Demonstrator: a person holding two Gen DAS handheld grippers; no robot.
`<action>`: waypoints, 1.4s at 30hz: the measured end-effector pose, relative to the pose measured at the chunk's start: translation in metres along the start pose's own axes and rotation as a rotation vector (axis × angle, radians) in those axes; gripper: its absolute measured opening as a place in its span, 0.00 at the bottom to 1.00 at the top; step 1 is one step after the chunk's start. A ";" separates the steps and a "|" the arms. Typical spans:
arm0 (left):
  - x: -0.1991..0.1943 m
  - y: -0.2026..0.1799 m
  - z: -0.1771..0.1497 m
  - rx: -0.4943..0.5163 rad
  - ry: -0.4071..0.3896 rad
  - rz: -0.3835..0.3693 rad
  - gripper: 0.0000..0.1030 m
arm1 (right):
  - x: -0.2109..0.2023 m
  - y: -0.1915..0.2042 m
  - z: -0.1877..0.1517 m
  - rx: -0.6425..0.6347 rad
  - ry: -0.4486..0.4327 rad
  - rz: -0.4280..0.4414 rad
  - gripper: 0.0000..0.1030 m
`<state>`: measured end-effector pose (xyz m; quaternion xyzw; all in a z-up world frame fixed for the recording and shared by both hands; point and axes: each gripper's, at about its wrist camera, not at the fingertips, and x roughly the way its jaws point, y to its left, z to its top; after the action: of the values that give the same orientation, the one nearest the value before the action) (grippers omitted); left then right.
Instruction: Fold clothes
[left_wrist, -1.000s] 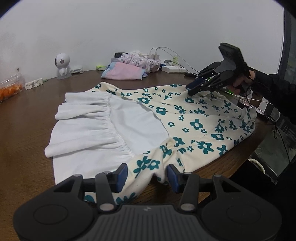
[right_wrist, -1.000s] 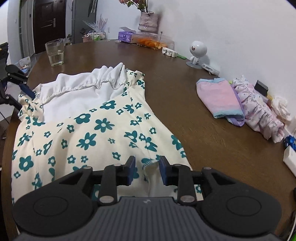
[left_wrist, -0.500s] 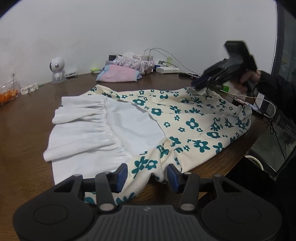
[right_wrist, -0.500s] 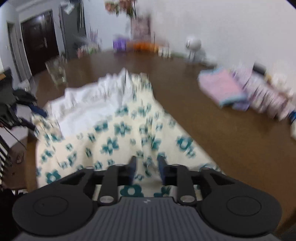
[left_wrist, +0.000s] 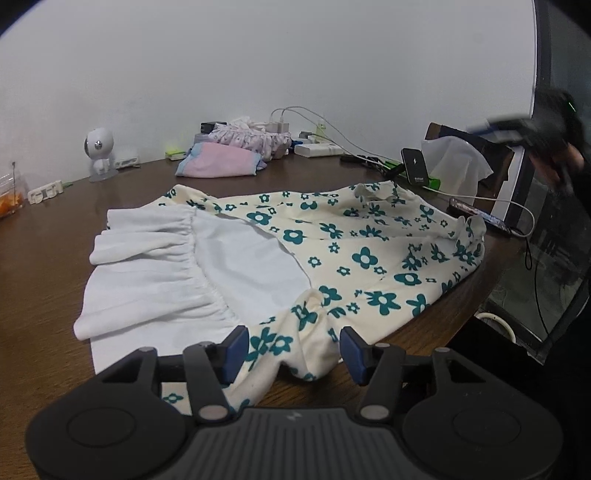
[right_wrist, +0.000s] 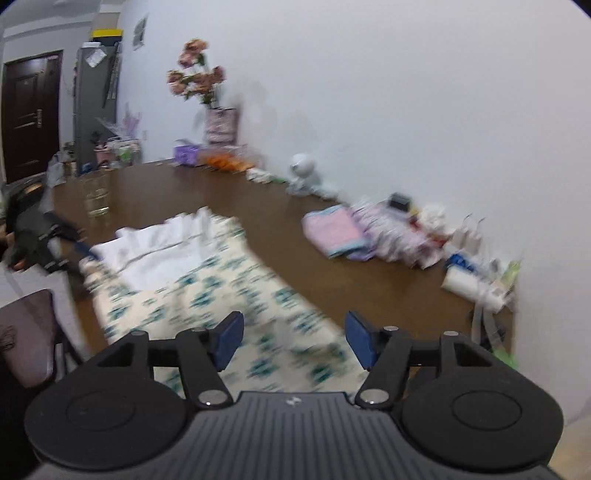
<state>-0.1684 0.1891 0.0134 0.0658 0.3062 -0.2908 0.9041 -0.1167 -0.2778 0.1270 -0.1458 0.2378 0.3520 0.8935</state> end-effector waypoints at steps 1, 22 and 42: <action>0.001 -0.001 0.001 0.003 0.005 0.002 0.52 | 0.000 0.013 -0.009 -0.002 -0.002 0.022 0.60; 0.007 0.011 -0.006 -0.028 0.041 -0.028 0.62 | 0.117 0.080 -0.057 0.137 0.032 0.062 0.18; 0.016 0.017 -0.019 0.103 -0.012 0.017 0.34 | 0.072 0.072 -0.108 0.074 0.045 0.028 0.37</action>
<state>-0.1578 0.2008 -0.0122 0.1131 0.2849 -0.2986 0.9038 -0.1559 -0.2329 -0.0085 -0.1174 0.2727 0.3519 0.8877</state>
